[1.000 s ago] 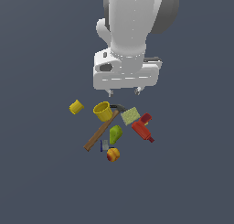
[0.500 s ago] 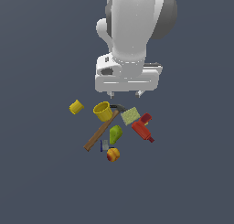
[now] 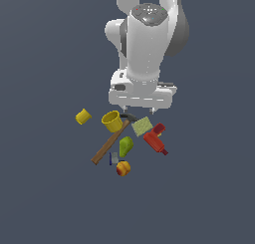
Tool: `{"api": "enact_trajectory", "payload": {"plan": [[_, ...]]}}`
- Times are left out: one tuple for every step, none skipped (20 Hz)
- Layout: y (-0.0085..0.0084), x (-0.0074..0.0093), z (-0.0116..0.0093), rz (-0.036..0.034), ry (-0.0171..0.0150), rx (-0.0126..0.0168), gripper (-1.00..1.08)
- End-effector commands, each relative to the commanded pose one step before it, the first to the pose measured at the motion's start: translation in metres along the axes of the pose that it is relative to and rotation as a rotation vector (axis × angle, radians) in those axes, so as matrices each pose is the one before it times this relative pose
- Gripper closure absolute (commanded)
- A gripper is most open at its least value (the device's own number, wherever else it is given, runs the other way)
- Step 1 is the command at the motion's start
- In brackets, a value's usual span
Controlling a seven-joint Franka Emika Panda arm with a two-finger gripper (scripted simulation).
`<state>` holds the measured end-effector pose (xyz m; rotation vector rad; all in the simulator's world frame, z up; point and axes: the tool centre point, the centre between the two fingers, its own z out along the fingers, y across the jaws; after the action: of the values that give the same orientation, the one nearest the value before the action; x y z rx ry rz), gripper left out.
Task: Pick up a designated object from a clutter of objects.
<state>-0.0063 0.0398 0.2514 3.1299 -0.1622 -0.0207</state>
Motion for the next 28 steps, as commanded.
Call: {"api": "enact_trajectory", "payload": {"plan": [[-0.00321, -0.00307, 0.01356, 0.05492, 0.00078, 0.00028, -0.92], [-0.00119, -0.00145, 0.00548, 0.02261, 0.00038, 0.00015, -0.92], [-0.00113, -0.00155, 0.00545, 0.02261, 0.00037, 0.00017, -0.92], [-0.00107, -0.00166, 0.00542, 0.02261, 0.00036, 0.00018, -0.92], [-0.001, -0.00175, 0.00538, 0.02261, 0.00036, 0.0002, -0.92], [-0.00092, -0.00185, 0.00535, 0.02261, 0.00035, 0.00021, -0.92], [-0.00085, -0.00194, 0.00531, 0.02261, 0.00034, 0.00022, -0.92], [-0.00076, -0.00203, 0.00527, 0.02261, 0.00033, 0.00024, -0.92], [-0.00068, -0.00211, 0.00523, 0.02261, 0.00033, 0.00025, -0.92], [-0.00059, -0.00219, 0.00519, 0.02261, 0.00032, 0.00026, -0.92], [-0.0005, -0.00227, 0.00515, 0.02261, 0.00031, 0.00028, -0.92], [-0.0004, -0.00234, 0.0051, 0.02261, 0.0003, 0.00029, -0.92], [-0.0003, -0.00241, 0.00506, 0.02261, 0.00029, 0.0003, -0.92], [-0.0002, -0.00247, 0.00501, 0.02262, 0.00028, 0.00031, -0.92], [-0.0001, -0.00253, 0.00497, 0.02261, 0.00026, 0.00032, -0.92], [0.00001, -0.00259, 0.00492, 0.02262, 0.00025, 0.00033, -0.92], [0.00012, -0.00264, 0.00487, 0.02262, 0.00024, 0.00034, -0.92], [0.00023, -0.00268, 0.00483, 0.02262, 0.00023, 0.00035, -0.92], [0.00034, -0.00273, 0.00478, 0.02262, 0.00022, 0.00036, -0.92], [0.00046, -0.00276, 0.00472, 0.02262, 0.0002, 0.00037, -0.92], [0.00058, -0.0028, 0.00467, 0.02262, 0.00019, 0.00038, -0.92], [0.0007, -0.00282, 0.00462, 0.02263, 0.00018, 0.00039, -0.92], [0.00082, -0.00284, 0.00457, 0.02262, 0.00016, 0.0004, -0.92], [0.00094, -0.00286, 0.00451, 0.02262, 0.00015, 0.00041, -0.92], [0.00106, -0.00287, 0.00446, 0.02262, 0.00013, 0.00041, -0.92], [0.00116, -0.00283, 0.00434, 0.0223, 0.00012, 0.00041, -0.92], [0.00122, -0.00271, 0.00409, 0.0213, 0.0001, 0.0004, -0.92], [0.00126, -0.00256, 0.00382, 0.02015, 0.00008, 0.00038, -0.92]]}}
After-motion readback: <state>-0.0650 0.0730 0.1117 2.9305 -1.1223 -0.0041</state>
